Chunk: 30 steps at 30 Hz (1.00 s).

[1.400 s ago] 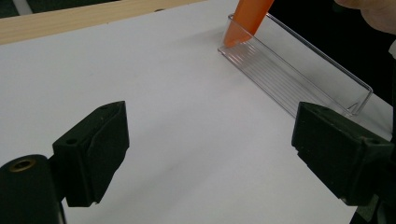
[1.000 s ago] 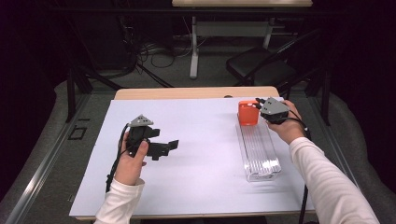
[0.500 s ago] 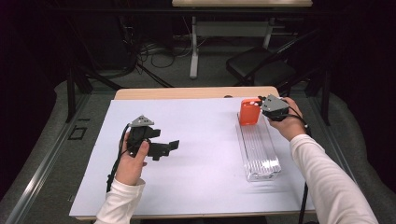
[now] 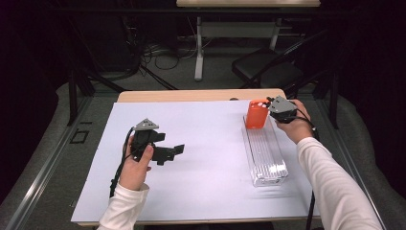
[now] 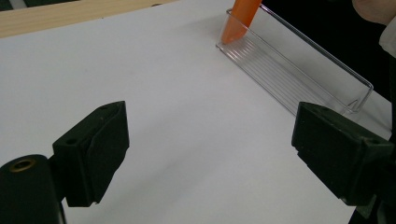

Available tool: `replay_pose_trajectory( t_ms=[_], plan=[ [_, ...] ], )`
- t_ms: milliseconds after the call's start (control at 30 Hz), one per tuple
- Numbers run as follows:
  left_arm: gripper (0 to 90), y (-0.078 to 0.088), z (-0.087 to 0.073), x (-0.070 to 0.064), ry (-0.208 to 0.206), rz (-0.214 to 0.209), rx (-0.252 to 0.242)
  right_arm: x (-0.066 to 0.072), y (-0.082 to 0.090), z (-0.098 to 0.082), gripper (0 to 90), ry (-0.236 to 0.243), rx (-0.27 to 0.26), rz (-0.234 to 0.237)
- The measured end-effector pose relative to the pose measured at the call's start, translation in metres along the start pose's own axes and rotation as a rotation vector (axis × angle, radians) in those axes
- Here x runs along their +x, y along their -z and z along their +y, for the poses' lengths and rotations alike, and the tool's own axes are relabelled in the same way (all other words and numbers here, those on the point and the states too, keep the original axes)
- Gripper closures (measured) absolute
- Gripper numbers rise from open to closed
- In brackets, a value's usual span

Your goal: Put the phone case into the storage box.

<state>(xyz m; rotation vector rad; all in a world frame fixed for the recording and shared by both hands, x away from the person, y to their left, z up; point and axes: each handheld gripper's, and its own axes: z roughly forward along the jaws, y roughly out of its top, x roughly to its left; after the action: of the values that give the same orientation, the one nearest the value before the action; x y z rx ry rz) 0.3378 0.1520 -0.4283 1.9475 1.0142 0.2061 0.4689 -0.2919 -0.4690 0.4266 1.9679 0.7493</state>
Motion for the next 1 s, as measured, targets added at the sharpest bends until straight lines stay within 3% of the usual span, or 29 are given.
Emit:
replay_pose_trajectory(
  t_ms=[267,700,1000],
  plan=[
    [11.5,-0.0008,-0.0002,0.0004,0.001,-0.002,0.003,0.0003,-0.0016,-0.0005,76.2,-0.03,-0.004,-0.007],
    [11.5,-0.0014,-0.0006,0.0004,0.004,-0.006,0.003,0.0013,-0.0028,0.0002,73.6,-0.038,0.004,-0.01],
    [11.5,-0.0011,-0.0009,0.0005,0.011,-0.005,0.002,0.0031,-0.0034,0.0025,63.5,-0.035,0.012,-0.018]
  ],
)
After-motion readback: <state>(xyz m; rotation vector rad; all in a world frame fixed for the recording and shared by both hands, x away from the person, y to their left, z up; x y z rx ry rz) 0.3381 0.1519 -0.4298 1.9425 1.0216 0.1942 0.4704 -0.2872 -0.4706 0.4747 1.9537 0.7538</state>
